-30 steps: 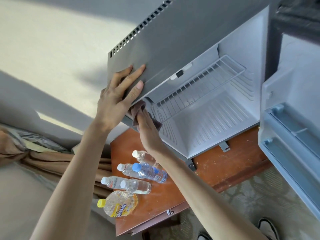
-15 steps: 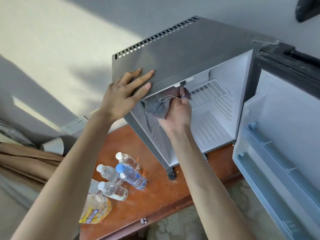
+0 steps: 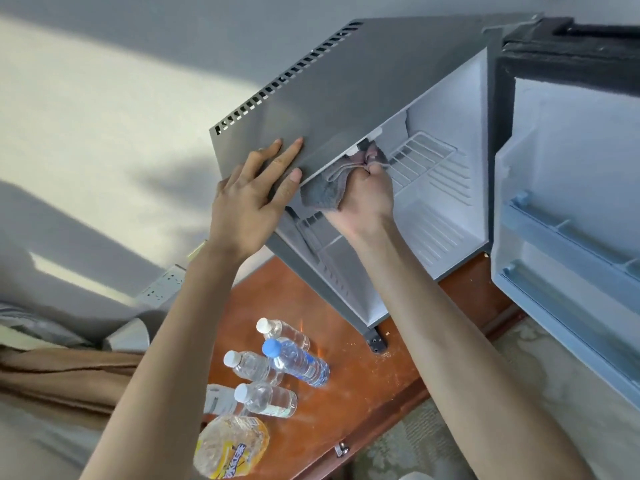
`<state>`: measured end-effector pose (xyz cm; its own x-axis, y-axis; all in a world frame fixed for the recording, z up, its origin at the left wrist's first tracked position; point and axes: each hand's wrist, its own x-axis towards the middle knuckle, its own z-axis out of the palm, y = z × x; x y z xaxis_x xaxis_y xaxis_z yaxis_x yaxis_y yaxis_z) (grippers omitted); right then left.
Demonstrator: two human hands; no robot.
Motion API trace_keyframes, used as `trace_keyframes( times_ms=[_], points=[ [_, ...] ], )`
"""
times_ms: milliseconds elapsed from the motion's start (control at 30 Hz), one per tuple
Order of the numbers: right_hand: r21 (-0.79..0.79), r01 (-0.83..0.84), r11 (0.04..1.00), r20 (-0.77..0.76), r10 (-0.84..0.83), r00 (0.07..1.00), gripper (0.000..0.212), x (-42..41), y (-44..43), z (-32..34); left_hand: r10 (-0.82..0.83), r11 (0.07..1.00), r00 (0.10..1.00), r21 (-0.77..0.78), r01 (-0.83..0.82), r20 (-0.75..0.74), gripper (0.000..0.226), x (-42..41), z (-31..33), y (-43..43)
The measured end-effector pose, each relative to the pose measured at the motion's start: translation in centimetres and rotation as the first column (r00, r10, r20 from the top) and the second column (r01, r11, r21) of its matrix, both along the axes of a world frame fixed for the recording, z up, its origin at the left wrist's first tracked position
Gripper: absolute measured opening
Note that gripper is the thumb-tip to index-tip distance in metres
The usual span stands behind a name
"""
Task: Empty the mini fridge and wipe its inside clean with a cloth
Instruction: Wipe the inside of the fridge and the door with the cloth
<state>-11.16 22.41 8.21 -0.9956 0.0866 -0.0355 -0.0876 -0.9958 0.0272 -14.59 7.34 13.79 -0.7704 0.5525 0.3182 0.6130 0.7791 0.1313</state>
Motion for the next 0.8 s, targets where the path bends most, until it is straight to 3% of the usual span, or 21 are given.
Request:
trace_keyframes(
  times_ms=[100,167,233,300,433,500,633,800],
  points=[
    [-0.028,0.042,0.999,-0.129,-0.045,0.991,0.08,2.1,0.3,-0.8,-0.011,1.0,1.0,-0.02,0.011,0.016,0.048,-0.2,0.1,0.1],
    [-0.012,0.096,0.995,-0.082,-0.096,0.992,0.071,1.3,1.5,-0.7,-0.017,1.0,1.0,-0.019,0.017,0.015,0.048,-0.1,0.1,0.0],
    [-0.022,0.167,0.986,0.059,-0.165,0.984,0.052,-0.9,2.6,-0.1,-0.018,1.0,1.0,-0.016,0.018,0.019,0.051,-0.1,0.2,-0.1],
    [0.093,0.197,0.976,0.174,-0.211,0.962,0.04,-3.2,4.0,0.7,-0.022,1.0,1.0,-0.015,0.022,0.017,0.052,-0.2,0.2,-0.2],
    [0.302,0.172,0.938,0.139,-0.222,0.965,0.049,-5.1,7.6,1.1,-0.043,0.999,0.999,-0.015,0.043,0.012,0.053,-0.3,0.0,-0.2],
    [0.275,0.193,0.942,0.076,-0.222,0.972,0.042,-4.7,8.4,0.5,-0.049,0.999,0.999,-0.008,0.049,0.001,0.061,-0.2,0.0,-0.3],
    [0.049,0.414,0.909,-0.025,-0.414,0.91,0.044,-3.8,10.9,-0.5,-0.063,0.998,0.998,0.005,0.063,-0.006,0.062,-0.4,0.1,-0.2],
    [0.098,0.371,0.923,0.06,-0.378,0.924,0.039,-6.1,13.1,1.2,-0.065,0.998,0.997,0.013,0.065,0.027,0.052,-0.6,0.3,0.0]
  ],
)
